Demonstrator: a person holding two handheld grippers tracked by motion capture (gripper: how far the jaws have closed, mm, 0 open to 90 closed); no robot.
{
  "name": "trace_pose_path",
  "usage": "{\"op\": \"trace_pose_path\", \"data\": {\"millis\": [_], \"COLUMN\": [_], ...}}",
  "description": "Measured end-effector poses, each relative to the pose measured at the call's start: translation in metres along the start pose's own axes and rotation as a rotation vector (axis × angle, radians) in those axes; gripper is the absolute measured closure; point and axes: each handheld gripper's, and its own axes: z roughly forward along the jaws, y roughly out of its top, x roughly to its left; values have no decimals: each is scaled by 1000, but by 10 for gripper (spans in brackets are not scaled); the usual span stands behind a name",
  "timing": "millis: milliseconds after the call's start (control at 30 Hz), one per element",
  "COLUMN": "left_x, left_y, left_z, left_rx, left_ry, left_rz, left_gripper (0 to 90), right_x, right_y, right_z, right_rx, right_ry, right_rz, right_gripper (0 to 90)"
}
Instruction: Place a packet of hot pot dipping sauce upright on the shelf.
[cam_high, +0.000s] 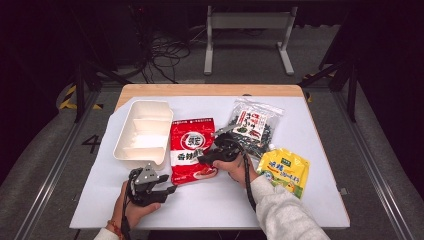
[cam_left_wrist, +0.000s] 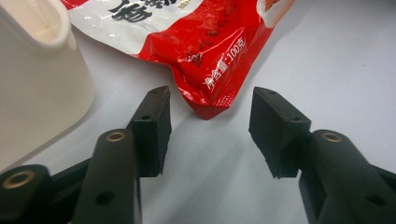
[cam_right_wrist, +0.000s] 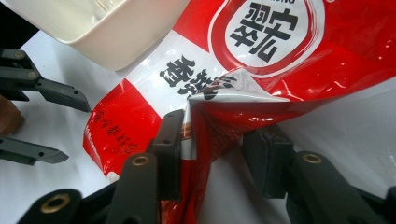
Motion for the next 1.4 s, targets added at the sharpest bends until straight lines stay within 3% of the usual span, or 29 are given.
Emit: {"op": "trace_pose_path", "data": {"millis": [200,400,433,600,800,867,933,1000,1033,1133,1233,1300,1400], "left_x": [2,4,4,7,8,8,9,10,10,10,11,15,18], "left_y": [3,8,13,27,54,63,70,77,79,82,81,78,77], "left_z": [-5,-11,-15,-21,-12,-8,-3,3,5,7,-2,-5,-3], "left_rx": [-28,-56,-76,-130,-162,-181,-183,-190,-187,-199,-238,-250,-229], "left_ry": [-11,-9,-12,-36,-53,-56,-46,-68,-54,-51,-19,-39,-38], "left_rz": [-12,-19,-6,-14,-1,-15,-9,-16,-4,-14,-28,-50,-52], "left_gripper": [392,291,286,253,216,220,236,267,269,251,231,224,218], "right_x": [2,0,4,12,20,24,27,29,29,30,26,23,22], "right_y": [-7,-13,-16,-19,-23,-24,-24,-25,-26,-27,-28,-29,-29], "right_z": [-6,-21,-27,-40,-51,-54,-57,-59,-60,-66,-72,-76,-79], "right_rx": [-37,-88,-108,-150,-209,-236,-243,-251,-255,-278,-299,-311,-322], "right_ry": [3,8,5,0,7,17,4,-12,-18,-42,-50,-47,-44], "right_rz": [-10,-30,-69,-130,-187,-212,-230,-251,-260,-264,-242,-235,-239], "right_gripper": [716,745,750,756,756,757,757,757,757,760,763,765,766]}}
